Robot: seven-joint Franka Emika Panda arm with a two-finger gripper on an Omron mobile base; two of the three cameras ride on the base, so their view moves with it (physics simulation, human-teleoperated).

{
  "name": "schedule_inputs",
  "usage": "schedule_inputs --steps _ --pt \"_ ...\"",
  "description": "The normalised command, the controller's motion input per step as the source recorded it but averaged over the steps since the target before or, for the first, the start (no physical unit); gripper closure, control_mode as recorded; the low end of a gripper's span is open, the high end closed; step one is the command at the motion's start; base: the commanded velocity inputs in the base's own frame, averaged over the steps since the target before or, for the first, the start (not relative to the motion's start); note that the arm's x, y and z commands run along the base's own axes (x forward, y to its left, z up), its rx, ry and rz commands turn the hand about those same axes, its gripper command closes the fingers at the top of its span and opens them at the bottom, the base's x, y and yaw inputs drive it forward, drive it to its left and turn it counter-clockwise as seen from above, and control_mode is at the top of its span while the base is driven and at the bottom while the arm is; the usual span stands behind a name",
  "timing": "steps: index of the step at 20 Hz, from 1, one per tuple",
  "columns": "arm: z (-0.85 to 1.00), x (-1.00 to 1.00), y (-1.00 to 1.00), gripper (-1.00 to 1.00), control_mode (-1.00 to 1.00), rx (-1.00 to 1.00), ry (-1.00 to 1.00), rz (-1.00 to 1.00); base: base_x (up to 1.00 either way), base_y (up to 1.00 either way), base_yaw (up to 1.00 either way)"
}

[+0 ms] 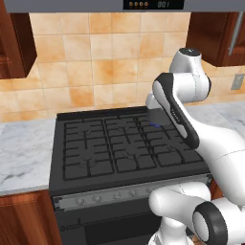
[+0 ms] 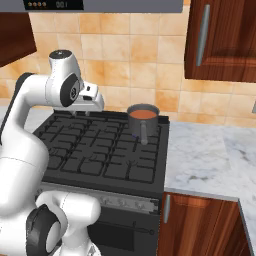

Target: Wait until the marinara sauce is simmered to a deep red color and then turn off the stove.

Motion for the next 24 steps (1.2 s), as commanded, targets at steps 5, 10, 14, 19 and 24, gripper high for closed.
schedule_inputs --steps 5,10,14,19,24 --pt "0.00 0.00 0.00 -1.00 1.00 0.00 0.00 0.00 0.00 0.00 0.00" --pt "0.00 0.00 0.00 -1.00 1.00 0.00 0.00 0.00 0.00 0.07 0.00" --pt "0.00 0.00 0.00 -1.00 1.00 0.00 0.00 0.00 0.00 0.44 0.00" --pt "0.00 0.00 0.00 -1.00 1.00 0.00 0.00 0.00 0.00 0.57 0.00" --pt "0.00 0.00 0.00 -1.00 1.00 0.00 0.00 0.00 0.00 0.59 0.00"
